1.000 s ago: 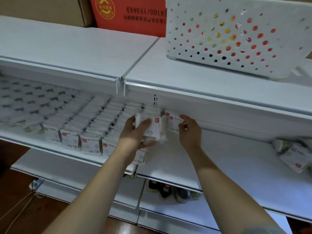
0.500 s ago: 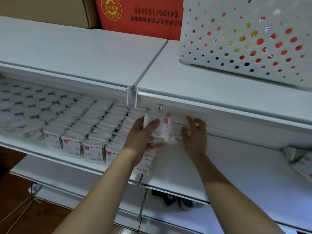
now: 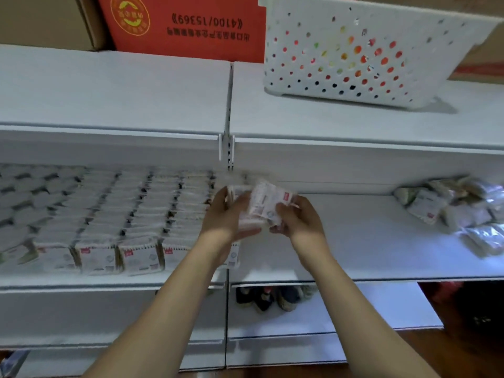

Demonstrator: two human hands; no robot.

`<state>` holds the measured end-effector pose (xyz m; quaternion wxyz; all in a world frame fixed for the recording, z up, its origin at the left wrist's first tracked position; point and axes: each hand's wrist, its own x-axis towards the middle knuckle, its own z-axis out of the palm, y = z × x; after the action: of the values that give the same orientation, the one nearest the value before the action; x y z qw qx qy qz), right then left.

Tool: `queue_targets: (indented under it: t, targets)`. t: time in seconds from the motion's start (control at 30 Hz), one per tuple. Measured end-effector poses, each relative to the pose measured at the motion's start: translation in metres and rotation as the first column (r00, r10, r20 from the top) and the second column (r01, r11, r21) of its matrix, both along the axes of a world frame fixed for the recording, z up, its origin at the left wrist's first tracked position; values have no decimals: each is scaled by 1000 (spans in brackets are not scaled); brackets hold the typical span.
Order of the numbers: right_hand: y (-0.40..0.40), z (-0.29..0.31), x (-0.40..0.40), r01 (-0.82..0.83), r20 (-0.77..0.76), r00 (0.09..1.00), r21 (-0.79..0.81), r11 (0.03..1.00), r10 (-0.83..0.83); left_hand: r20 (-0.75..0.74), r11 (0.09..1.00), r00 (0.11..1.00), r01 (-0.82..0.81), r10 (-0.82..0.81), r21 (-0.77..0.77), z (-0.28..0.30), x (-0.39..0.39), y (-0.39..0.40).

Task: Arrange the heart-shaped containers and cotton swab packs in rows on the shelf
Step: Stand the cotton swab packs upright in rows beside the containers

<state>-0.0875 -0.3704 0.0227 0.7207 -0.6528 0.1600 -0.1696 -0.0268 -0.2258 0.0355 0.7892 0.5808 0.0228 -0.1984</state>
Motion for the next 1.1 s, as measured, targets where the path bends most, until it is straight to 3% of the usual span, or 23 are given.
queue_targets:
  t: [0.07, 0.13, 0.2, 0.27, 0.33, 0.47, 0.9, 1.0, 1.1]
  targets:
    - [-4, 2, -6, 70, 36, 997, 98, 993, -73, 15, 999, 1000, -25, 25, 20, -4, -3, 4]
    - [-18, -3, -3, 188, 10, 982, 51, 981, -189, 20, 998, 999, -50, 50, 39, -5, -5, 12]
    - [-36, -14, 8, 202, -58, 974, -210, 957, -219, 40, 994, 996, -86, 83, 62, -6, -5, 20]
    - [-46, -28, 22, 36, -152, 976, -596, 802, -157, 36, 990, 993, -119, 116, 82, -10, -1, 27]
    - [-45, -39, 39, -51, -171, 978, -752, 657, -120, 24, 985, 990, -141, 140, 100, -12, 2, 29]
    - [-36, -46, 73, -32, -109, 990, -805, 592, -94, 59, 970, 987, -156, 147, 187, -13, 4, 30]
    - [-51, -76, 113, 34, 11, 998, -912, 408, -59, 44, 965, 975, -220, 216, 141, -10, 15, 27]
    - [-47, -69, 102, 104, 55, 991, -883, 458, -118, 41, 970, 980, -197, 193, 143, -6, 15, 20]
    - [-29, -40, 74, 92, 53, 996, -647, 757, -76, 51, 979, 986, -162, 157, 123, -2, 14, 10]
